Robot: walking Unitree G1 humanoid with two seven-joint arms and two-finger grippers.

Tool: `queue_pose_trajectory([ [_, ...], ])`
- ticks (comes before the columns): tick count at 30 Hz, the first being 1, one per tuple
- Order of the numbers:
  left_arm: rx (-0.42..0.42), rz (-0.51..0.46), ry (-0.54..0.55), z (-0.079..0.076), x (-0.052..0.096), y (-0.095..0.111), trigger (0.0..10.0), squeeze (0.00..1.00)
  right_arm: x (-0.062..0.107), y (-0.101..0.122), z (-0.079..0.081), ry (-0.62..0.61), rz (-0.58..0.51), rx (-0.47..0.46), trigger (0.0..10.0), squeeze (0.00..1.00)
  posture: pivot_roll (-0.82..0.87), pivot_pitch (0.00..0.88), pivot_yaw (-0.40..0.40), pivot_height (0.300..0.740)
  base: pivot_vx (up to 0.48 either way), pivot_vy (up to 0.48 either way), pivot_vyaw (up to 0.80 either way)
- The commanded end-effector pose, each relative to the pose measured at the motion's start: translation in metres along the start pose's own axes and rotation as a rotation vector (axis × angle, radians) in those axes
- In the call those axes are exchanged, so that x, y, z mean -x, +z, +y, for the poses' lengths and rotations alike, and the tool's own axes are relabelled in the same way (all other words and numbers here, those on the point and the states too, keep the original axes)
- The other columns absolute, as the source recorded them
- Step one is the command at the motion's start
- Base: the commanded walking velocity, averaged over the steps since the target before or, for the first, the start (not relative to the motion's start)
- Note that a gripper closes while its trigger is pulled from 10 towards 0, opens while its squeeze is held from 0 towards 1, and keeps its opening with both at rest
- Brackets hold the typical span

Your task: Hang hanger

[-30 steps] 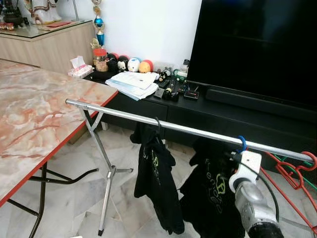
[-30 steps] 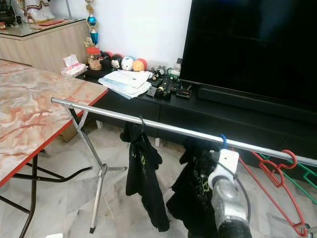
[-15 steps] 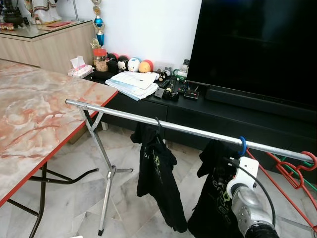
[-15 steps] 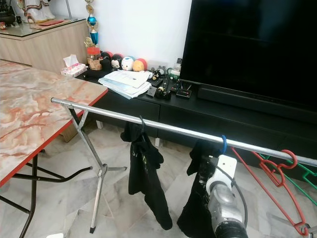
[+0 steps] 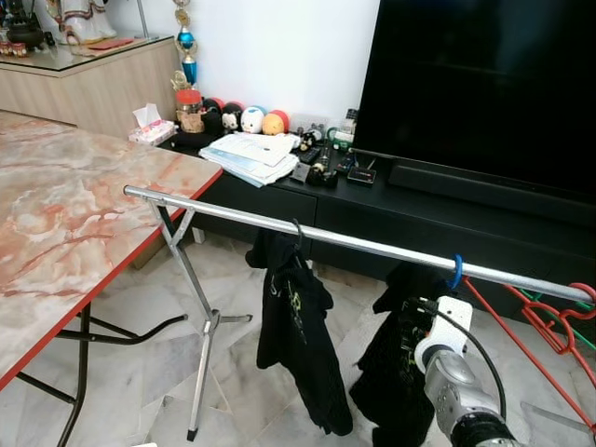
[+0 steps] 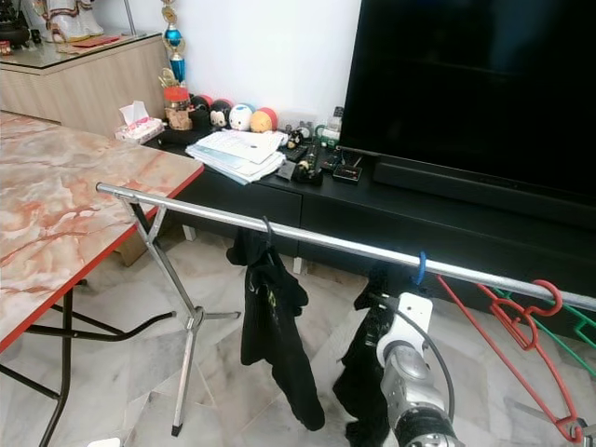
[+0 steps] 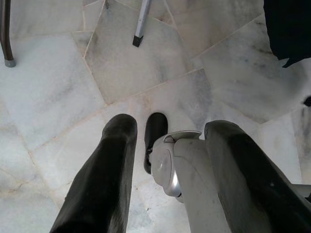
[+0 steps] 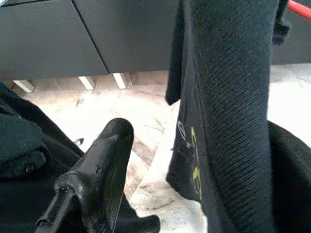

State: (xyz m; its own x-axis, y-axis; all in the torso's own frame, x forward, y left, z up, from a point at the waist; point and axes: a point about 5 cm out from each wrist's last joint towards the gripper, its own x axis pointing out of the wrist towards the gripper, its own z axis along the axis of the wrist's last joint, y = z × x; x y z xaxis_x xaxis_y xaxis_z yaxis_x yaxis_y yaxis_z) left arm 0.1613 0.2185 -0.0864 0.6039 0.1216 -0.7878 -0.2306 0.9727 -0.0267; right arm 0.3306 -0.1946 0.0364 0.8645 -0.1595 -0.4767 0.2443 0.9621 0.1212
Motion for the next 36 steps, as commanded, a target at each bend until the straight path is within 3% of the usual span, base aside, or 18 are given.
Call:
queue_pose_trajectory([
  [1, 0.000, 0.010, -0.008, -0.0005, -0.0002, -0.0005, 10.0, 0.00, -0.0008, 0.0013, 0.0031, -0.004, -0.001, -0.011, 0.0, 0.00, 0.15, 0.015, -0.021, 0.740, 0.000, 0.000, 0.00],
  [36, 0.014, 0.015, -0.042, -0.0053, -0.0005, -0.0012, 10.0, 0.00, -0.0001, -0.0040, 0.0018, -0.042, -0.002, -0.033, 0.0, 0.00, 0.15, 0.011, -0.020, 0.740, 0.000, 0.000, 0.00],
])
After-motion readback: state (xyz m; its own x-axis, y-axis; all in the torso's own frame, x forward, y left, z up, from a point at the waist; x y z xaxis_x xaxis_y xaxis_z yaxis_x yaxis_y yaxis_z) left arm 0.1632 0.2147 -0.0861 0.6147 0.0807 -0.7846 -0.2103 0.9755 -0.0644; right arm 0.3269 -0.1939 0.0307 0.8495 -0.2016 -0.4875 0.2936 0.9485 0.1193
